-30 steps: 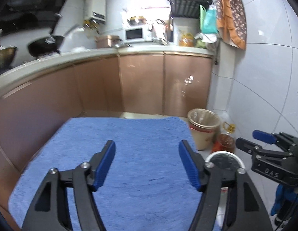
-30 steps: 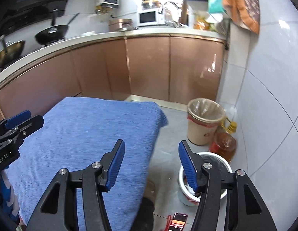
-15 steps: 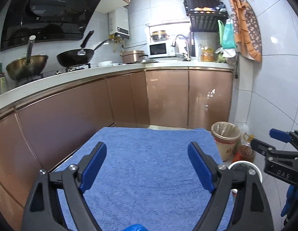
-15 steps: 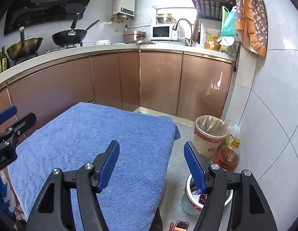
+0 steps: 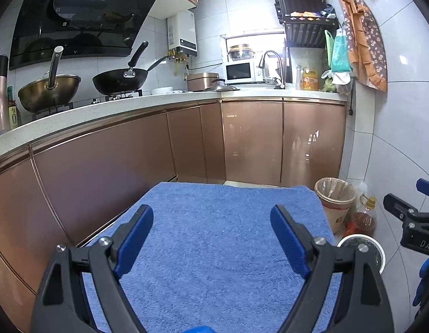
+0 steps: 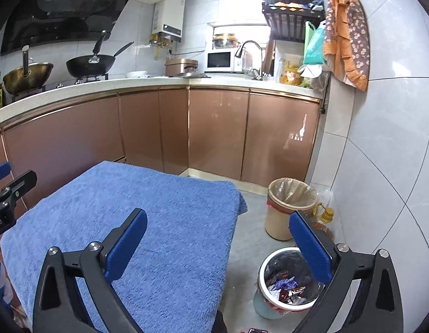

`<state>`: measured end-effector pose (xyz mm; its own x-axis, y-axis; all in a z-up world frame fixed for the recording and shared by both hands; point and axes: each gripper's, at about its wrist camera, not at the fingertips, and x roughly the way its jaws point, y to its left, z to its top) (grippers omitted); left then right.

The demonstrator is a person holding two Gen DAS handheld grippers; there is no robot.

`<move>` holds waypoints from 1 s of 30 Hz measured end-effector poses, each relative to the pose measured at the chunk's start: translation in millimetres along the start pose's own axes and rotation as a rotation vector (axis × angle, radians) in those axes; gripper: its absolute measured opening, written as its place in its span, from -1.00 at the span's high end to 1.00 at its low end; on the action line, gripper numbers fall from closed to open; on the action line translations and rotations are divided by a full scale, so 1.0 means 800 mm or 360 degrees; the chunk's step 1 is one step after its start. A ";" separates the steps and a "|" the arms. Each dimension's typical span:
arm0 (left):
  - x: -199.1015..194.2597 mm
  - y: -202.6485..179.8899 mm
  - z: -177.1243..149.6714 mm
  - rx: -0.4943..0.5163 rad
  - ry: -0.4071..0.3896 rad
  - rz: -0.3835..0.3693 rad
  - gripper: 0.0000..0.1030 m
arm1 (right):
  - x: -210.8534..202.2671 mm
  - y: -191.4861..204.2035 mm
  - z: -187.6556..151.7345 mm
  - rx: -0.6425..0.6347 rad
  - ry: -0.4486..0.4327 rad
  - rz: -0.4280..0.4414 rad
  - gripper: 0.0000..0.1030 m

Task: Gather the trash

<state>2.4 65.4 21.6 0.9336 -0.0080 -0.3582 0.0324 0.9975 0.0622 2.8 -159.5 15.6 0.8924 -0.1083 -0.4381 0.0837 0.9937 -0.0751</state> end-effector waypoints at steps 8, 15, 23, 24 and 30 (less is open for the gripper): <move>0.005 -0.007 -0.006 0.0008 0.0031 -0.0023 -0.68 | 0.001 -0.010 -0.004 0.0040 -0.0014 -0.0046 -0.99; 0.009 -0.012 -0.008 0.0005 0.0042 -0.0016 -0.69 | 0.001 -0.021 -0.007 0.0077 -0.0028 -0.0077 -0.99; 0.014 -0.013 -0.009 0.0002 0.0042 -0.0004 -0.69 | 0.000 -0.028 -0.011 0.0088 -0.0044 -0.0096 -0.99; 0.015 -0.015 -0.008 0.0003 0.0044 -0.0004 -0.69 | 0.001 -0.029 -0.011 0.0091 -0.0046 -0.0099 -0.99; 0.015 -0.021 -0.009 0.0019 0.0050 -0.0017 -0.69 | 0.001 -0.035 -0.013 0.0113 -0.0047 -0.0108 -0.99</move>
<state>10.2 48.7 9.3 0.9216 -0.0164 -0.3877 0.0467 0.9965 0.0690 -3.0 -187.6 8.1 0.8960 -0.1758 -0.4078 0.1748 0.9838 -0.0399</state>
